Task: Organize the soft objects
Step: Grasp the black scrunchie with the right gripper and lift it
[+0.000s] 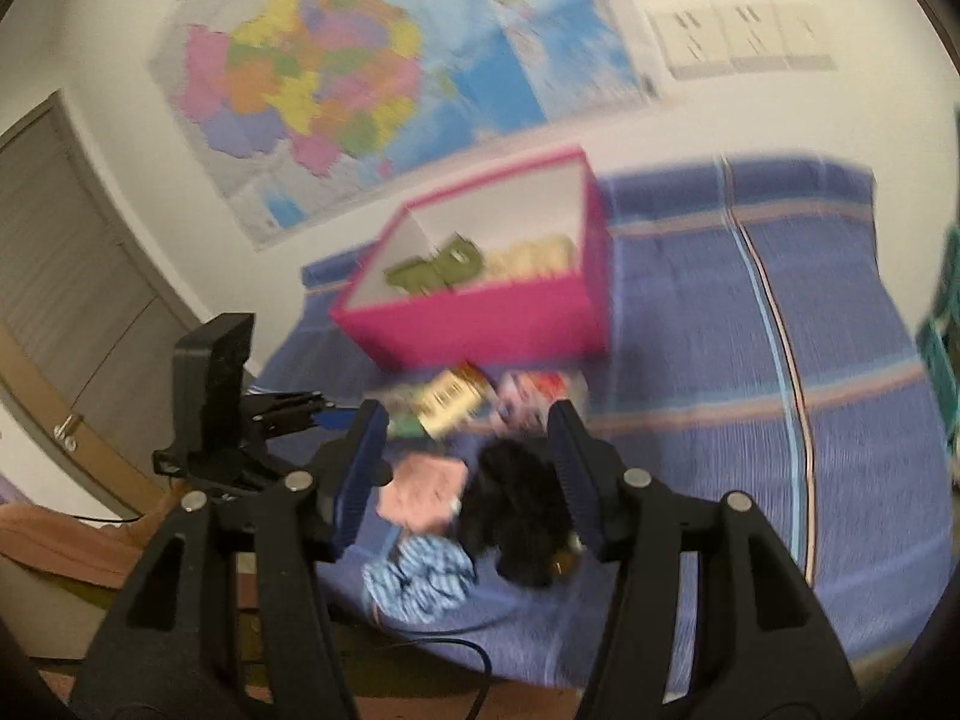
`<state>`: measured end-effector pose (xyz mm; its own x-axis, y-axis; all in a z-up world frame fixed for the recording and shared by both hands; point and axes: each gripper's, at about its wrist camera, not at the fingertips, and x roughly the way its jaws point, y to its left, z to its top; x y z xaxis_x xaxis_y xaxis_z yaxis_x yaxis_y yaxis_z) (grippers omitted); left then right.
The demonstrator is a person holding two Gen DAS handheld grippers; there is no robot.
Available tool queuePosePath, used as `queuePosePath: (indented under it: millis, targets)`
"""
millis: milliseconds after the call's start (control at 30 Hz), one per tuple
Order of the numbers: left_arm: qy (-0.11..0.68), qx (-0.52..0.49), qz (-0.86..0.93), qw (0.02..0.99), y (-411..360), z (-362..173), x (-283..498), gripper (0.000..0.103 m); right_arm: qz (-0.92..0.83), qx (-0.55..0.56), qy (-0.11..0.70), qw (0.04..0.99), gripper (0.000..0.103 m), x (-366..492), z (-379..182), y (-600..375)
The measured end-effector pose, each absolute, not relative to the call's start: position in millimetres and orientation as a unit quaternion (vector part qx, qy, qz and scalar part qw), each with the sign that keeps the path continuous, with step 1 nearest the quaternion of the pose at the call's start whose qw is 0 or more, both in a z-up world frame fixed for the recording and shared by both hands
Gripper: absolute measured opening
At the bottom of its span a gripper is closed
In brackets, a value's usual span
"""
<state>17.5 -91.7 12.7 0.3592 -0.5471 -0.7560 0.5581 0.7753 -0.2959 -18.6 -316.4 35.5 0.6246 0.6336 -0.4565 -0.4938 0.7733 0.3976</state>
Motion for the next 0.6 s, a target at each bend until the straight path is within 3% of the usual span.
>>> queuePosePath:
  millis: [300,600]
  targets:
    - [0.481,0.036,-0.353,0.802,-112.4,-14.1,-4.9,0.067,0.268,0.122,0.402,0.867,0.058,14.3,-64.0,-301.4]
    - [0.508,-0.003,-0.344,0.790,-120.4,-27.2,30.0,0.067,0.276,0.120,0.418,0.857,0.060,43.3,-91.7,-287.8]
